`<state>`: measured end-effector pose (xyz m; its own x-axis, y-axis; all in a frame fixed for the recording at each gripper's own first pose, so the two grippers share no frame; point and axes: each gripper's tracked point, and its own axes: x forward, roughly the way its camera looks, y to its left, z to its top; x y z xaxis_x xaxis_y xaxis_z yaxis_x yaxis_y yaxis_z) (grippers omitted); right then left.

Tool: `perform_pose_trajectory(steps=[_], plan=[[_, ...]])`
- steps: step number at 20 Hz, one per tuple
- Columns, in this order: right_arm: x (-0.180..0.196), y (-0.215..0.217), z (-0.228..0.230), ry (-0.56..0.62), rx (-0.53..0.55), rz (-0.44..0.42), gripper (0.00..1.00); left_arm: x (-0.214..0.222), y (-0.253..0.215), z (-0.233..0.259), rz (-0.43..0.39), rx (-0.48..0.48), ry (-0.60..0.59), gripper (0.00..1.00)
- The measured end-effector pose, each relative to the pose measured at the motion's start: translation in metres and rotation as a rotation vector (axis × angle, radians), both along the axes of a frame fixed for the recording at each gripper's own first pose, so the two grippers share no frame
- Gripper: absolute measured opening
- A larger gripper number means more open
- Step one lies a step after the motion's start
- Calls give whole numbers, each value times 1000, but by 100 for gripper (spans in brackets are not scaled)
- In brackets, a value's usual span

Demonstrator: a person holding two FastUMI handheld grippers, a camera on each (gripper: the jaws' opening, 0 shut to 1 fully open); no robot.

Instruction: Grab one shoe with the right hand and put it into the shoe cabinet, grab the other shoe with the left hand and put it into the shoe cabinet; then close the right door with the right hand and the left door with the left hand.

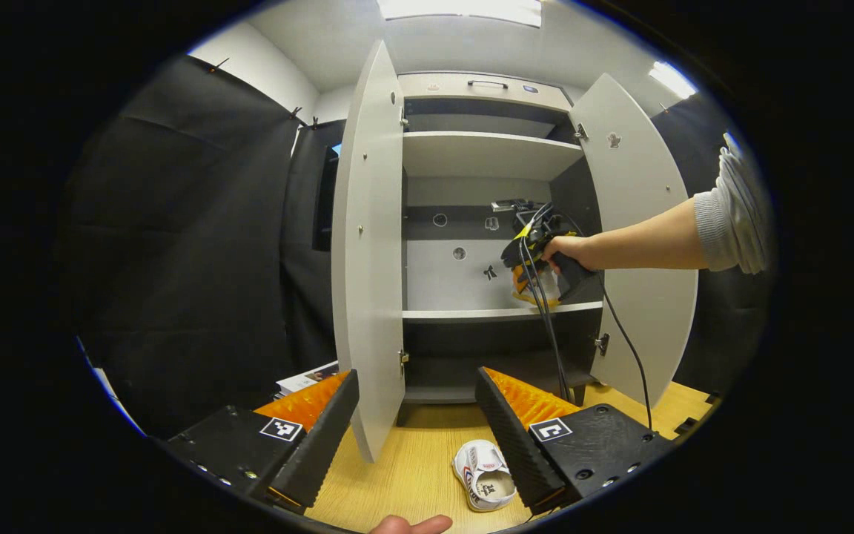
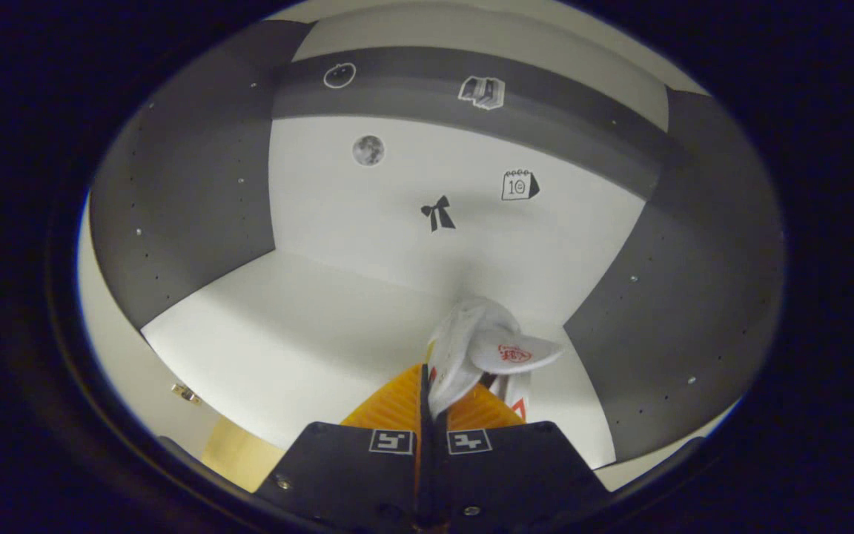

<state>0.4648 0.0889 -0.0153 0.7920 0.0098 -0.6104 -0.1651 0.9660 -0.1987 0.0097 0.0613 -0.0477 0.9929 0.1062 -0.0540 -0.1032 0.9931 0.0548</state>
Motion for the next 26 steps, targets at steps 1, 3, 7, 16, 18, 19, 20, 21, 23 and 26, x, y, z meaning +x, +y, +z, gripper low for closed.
perform_pose_trajectory(steps=[1,3,7,16,18,19,20,21,23,26], plan=[[1,-3,-3,16,-8,-19,1,0,1,-2,-1,1,6,95],[2,-3,-5,33,-15,-19,10,0,1,-5,1,4,15,95],[-3,-6,3,23,-41,-32,14,1,-1,-9,-8,-9,24,95],[-109,-19,99,-268,51,51,19,5,-25,-15,-87,-15,25,95],[-160,-20,109,-357,89,95,19,7,-31,-18,-100,-18,27,95],[-187,-20,104,-391,101,118,19,7,-33,-21,-104,-16,29,95],[-216,-22,97,-418,116,130,19,7,-34,-24,-106,-14,29,95],[-242,-26,86,-441,130,131,20,9,-36,-28,-105,-17,33,95],[-288,-33,60,-479,168,118,20,9,-40,-38,-113,-31,53,95],[-339,-54,26,-540,204,66,20,7,-38,-37,-96,-16,43,95]])
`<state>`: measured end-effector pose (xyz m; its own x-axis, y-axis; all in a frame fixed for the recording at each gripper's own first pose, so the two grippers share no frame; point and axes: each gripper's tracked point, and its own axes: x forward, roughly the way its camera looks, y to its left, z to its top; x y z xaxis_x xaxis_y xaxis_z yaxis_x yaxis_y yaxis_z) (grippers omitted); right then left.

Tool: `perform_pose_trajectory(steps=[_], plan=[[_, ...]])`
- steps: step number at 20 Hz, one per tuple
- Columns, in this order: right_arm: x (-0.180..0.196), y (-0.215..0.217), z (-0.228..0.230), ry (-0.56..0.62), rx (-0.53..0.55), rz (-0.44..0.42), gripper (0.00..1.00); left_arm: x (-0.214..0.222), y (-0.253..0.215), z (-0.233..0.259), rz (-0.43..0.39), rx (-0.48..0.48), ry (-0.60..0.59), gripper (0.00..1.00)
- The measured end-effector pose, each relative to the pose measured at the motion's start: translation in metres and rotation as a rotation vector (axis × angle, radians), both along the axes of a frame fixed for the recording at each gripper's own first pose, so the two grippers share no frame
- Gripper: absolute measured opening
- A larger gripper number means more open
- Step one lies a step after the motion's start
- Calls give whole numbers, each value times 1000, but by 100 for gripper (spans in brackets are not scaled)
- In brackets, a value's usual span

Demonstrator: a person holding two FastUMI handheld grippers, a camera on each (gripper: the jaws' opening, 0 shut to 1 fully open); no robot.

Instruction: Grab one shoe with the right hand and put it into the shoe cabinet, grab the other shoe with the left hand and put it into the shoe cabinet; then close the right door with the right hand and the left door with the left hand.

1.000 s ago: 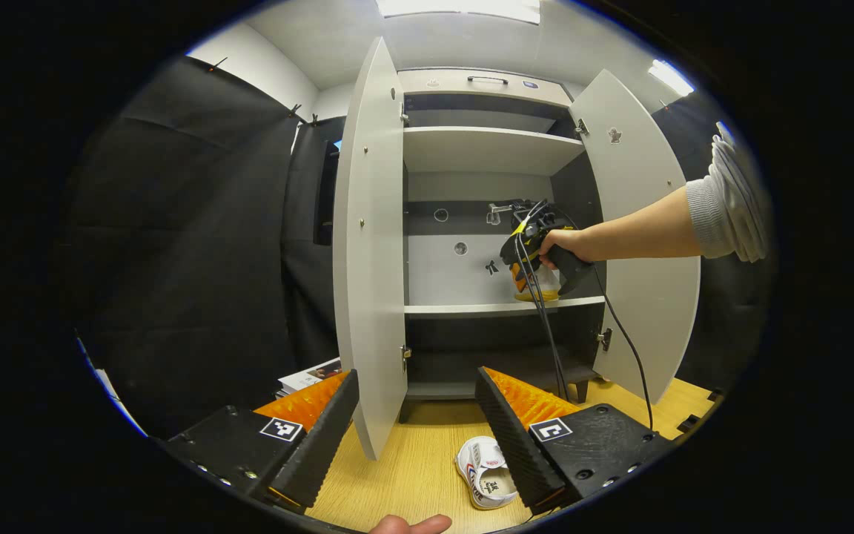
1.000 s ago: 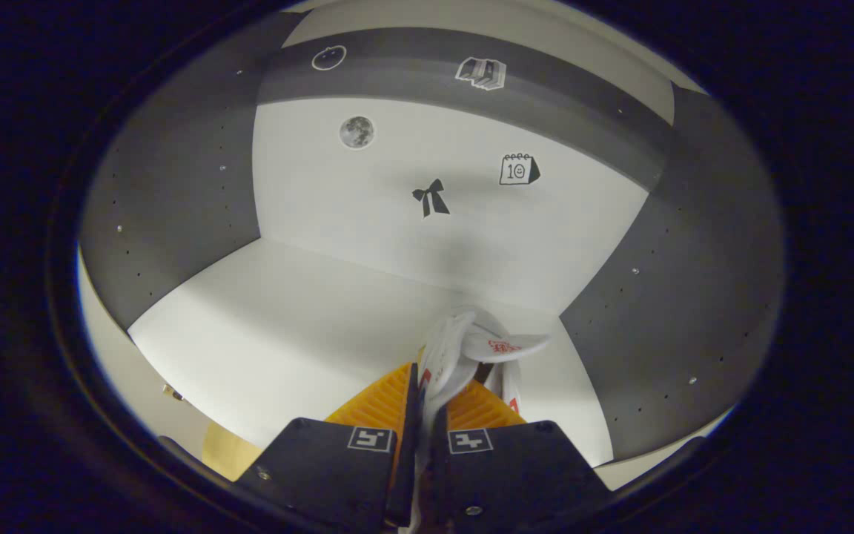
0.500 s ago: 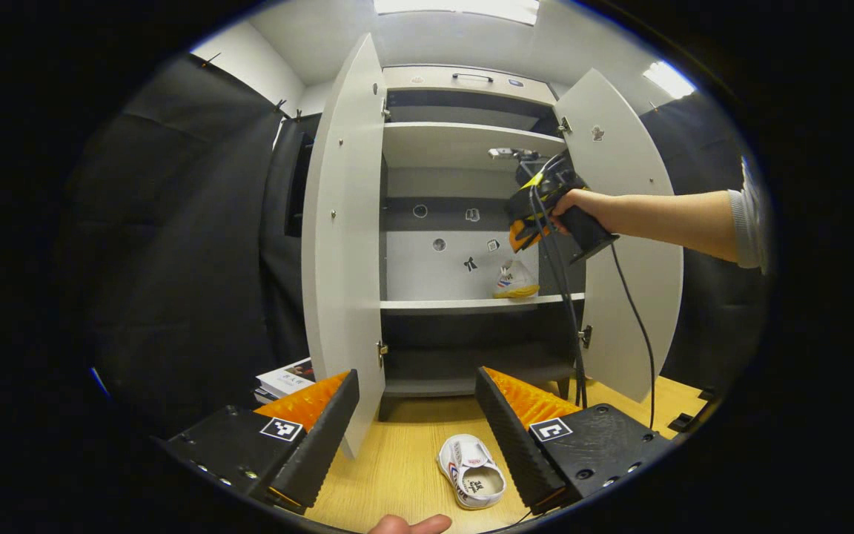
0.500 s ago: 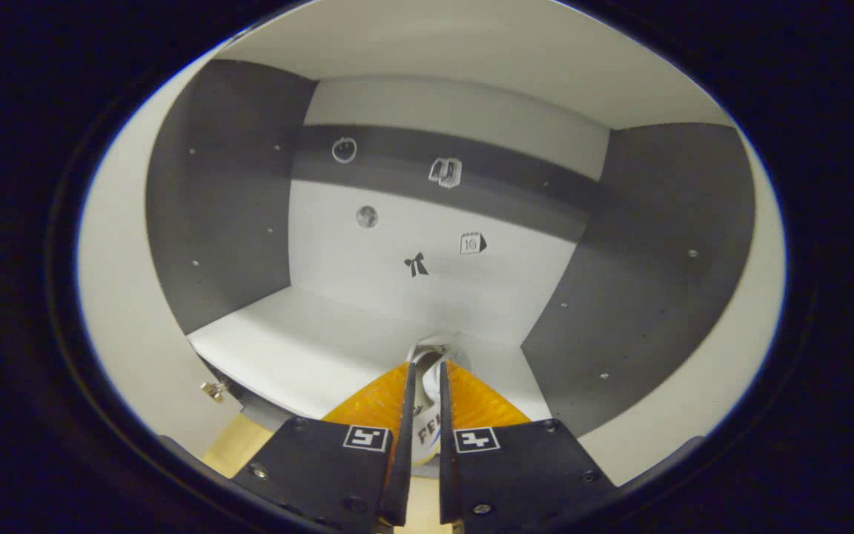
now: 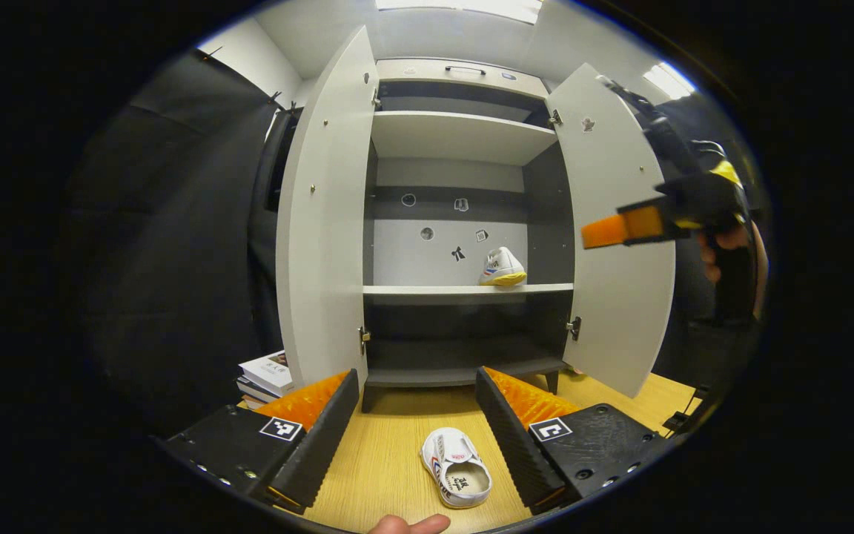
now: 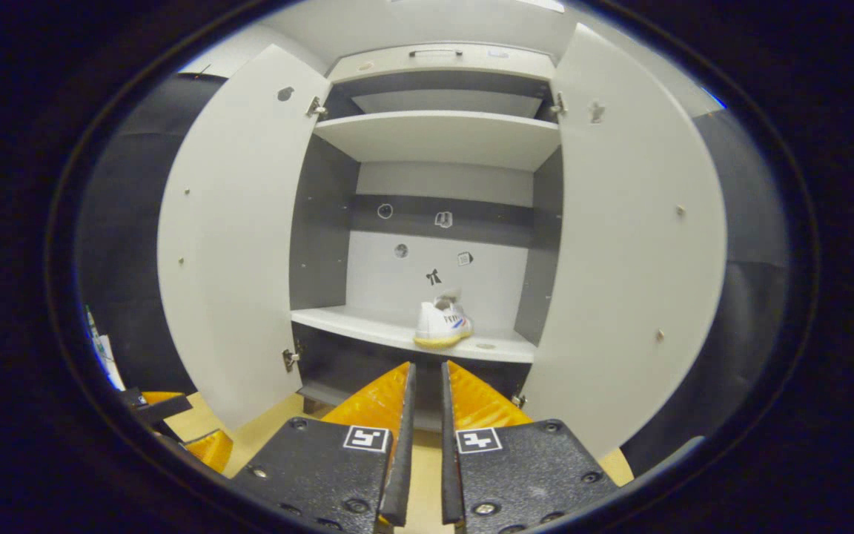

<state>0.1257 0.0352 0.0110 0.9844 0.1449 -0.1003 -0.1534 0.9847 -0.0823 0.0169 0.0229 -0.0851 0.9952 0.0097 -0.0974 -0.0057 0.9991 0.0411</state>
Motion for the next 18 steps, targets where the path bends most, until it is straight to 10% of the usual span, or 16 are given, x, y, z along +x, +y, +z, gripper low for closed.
perform_pose_trajectory(steps=[7,14,18], plan=[[-74,-39,-32,-96,76,-97,23,-8,-12,-26,2,31,47,100],[-98,-40,-55,-78,79,-80,86,-14,-26,-71,-34,45,132,96],[-105,-42,-63,-64,98,-77,96,-14,-25,-142,-52,53,318,96]])
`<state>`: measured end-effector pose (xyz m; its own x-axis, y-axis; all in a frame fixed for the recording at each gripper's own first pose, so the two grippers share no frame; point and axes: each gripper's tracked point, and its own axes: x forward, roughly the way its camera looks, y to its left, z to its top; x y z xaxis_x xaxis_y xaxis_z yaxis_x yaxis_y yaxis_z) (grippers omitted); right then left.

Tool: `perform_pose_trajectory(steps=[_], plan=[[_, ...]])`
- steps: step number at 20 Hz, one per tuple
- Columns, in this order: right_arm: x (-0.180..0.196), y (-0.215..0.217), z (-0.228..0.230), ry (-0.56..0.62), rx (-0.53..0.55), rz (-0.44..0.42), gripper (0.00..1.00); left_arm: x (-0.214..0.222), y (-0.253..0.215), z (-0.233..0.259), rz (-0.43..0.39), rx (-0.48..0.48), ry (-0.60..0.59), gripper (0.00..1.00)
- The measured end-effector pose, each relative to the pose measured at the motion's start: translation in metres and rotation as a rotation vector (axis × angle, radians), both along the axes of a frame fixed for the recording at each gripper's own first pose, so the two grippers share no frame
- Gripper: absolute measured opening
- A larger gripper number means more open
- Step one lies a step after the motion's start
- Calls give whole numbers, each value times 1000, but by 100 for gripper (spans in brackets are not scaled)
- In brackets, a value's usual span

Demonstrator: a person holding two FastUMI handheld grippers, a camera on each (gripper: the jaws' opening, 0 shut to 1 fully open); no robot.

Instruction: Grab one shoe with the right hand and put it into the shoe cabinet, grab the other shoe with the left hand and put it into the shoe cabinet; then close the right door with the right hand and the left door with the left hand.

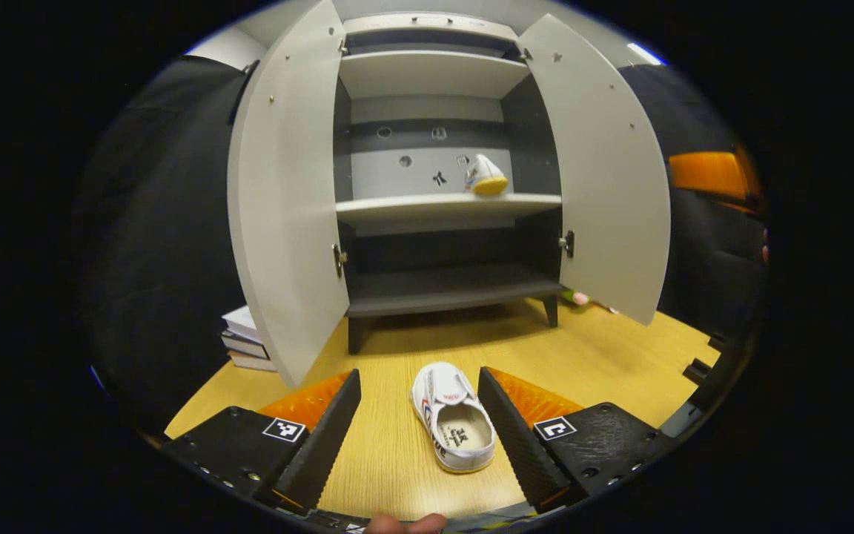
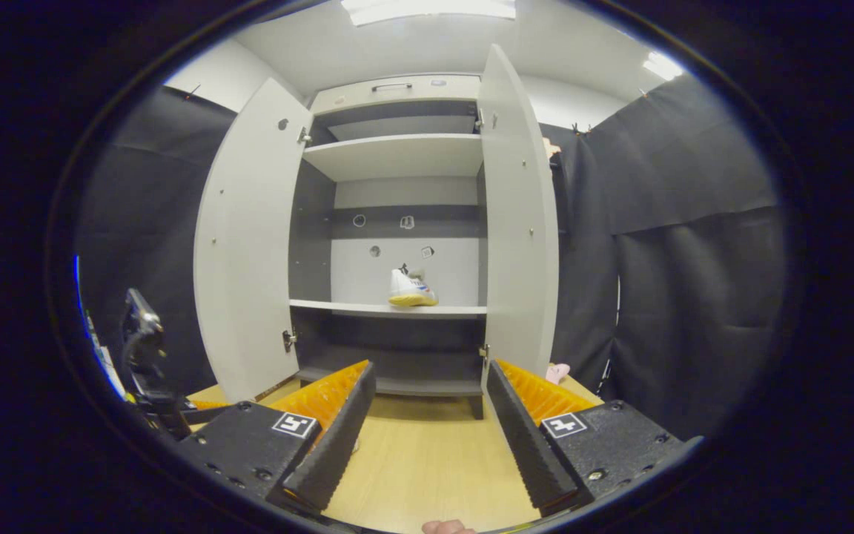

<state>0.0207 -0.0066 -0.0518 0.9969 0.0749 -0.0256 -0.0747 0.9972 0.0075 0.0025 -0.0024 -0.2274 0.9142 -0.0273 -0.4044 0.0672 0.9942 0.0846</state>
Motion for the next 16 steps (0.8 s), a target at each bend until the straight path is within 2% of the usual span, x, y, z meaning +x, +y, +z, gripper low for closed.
perform_pose_trajectory(steps=[3,7,12,16], plan=[[-1,-4,-11,35,8,4,96,5,7,-48,5,-2,131,96],[-2,-14,-20,68,1,-12,96,12,15,-86,29,-12,272,96],[3,-26,-28,89,6,-42,94,28,21,-108,44,-10,324,97],[10,-31,-33,106,7,-55,96,62,20,-117,35,-15,315,96]])
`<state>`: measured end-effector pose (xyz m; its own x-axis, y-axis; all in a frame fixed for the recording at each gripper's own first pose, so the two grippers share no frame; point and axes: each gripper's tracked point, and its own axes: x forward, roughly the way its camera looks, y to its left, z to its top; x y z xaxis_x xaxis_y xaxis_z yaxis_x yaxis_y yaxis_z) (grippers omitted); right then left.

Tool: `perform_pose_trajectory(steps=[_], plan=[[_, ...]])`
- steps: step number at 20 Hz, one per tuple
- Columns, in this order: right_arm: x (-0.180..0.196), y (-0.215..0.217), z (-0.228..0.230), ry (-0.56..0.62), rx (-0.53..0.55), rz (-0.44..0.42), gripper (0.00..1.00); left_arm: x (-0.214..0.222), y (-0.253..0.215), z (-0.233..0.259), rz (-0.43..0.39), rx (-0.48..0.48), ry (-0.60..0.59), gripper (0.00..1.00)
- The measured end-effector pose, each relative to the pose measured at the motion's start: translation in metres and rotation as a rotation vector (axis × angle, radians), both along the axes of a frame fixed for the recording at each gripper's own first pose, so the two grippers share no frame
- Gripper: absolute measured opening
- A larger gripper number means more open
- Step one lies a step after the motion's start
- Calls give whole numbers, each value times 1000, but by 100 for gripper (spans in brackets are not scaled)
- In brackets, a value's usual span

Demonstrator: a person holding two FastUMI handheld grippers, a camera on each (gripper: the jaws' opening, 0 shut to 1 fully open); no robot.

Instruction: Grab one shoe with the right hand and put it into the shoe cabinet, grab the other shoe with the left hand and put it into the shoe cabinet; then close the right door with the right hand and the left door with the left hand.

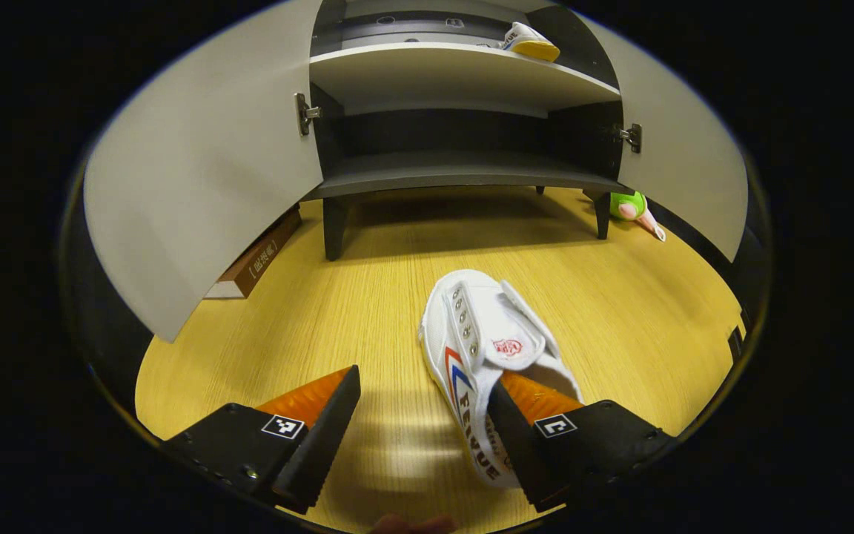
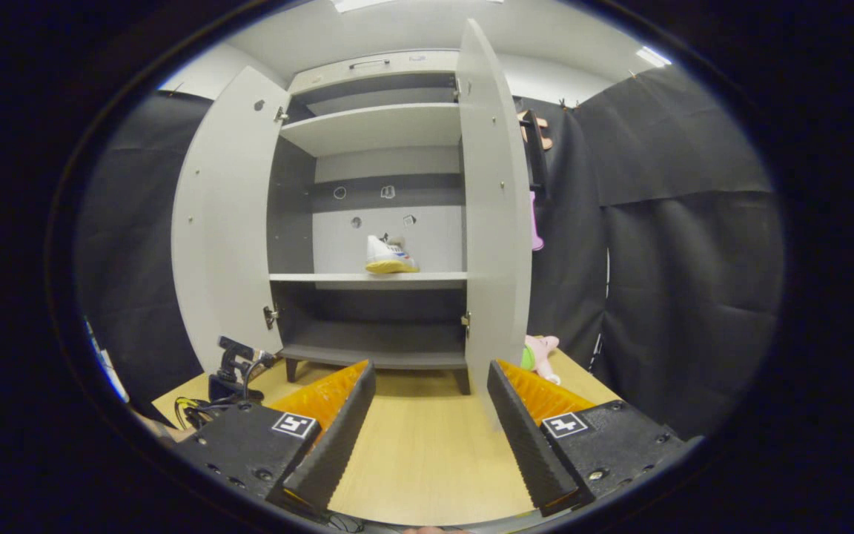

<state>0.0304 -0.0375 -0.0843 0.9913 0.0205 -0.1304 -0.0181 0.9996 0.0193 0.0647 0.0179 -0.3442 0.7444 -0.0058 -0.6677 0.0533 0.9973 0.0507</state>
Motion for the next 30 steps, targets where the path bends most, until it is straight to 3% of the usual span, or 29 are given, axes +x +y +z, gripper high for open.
perform_pose_trajectory(steps=[5,8,10,11,12,13,16,17,18,19,23,25,26,27,30], plan=[[9,0,-8,29,-12,-7,96,21,-8,-7,-5,-32,-40,94],[14,3,-12,44,-28,-5,96,23,-23,-7,-17,-86,-73,62],[17,7,-14,52,-31,3,96,25,-19,-5,14,-29,-108,37],[19,10,-15,55,-32,9,96,27,-10,-7,42,2,-120,37],[20,13,-15,56,-32,16,96,28,-11,-7,50,-23,-134,9],[21,17,-14,55,-34,25,96,29,-12,-6,59,-47,-136,5],[25,27,-16,58,-43,53,95,22,-14,5,76,-127,-93,0],[27,31,-16,59,-46,63,95,21,-17,25,76,-161,-123,0],[30,36,-15,56,-47,74,95,20,-21,49,70,-181,-167,11],[32,40,-14,51,-47,86,96,20,-22,75,69,-179,-208,0],[36,58,-13,40,-59,138,96,34,-29,193,57,-161,-404,0],[36,65,-13,44,-63,163,96,58,-33,248,60,-172,-481,0],[35,67,-13,43,-61,171,96,74,-35,275,67,-182,-518,11],[35,68,-12,41,-60,177,96,92,-34,300,75,-183,-559,0],[35,67,-12,40,-71,175,96,151,-27,350,123,-137,-604,0]])
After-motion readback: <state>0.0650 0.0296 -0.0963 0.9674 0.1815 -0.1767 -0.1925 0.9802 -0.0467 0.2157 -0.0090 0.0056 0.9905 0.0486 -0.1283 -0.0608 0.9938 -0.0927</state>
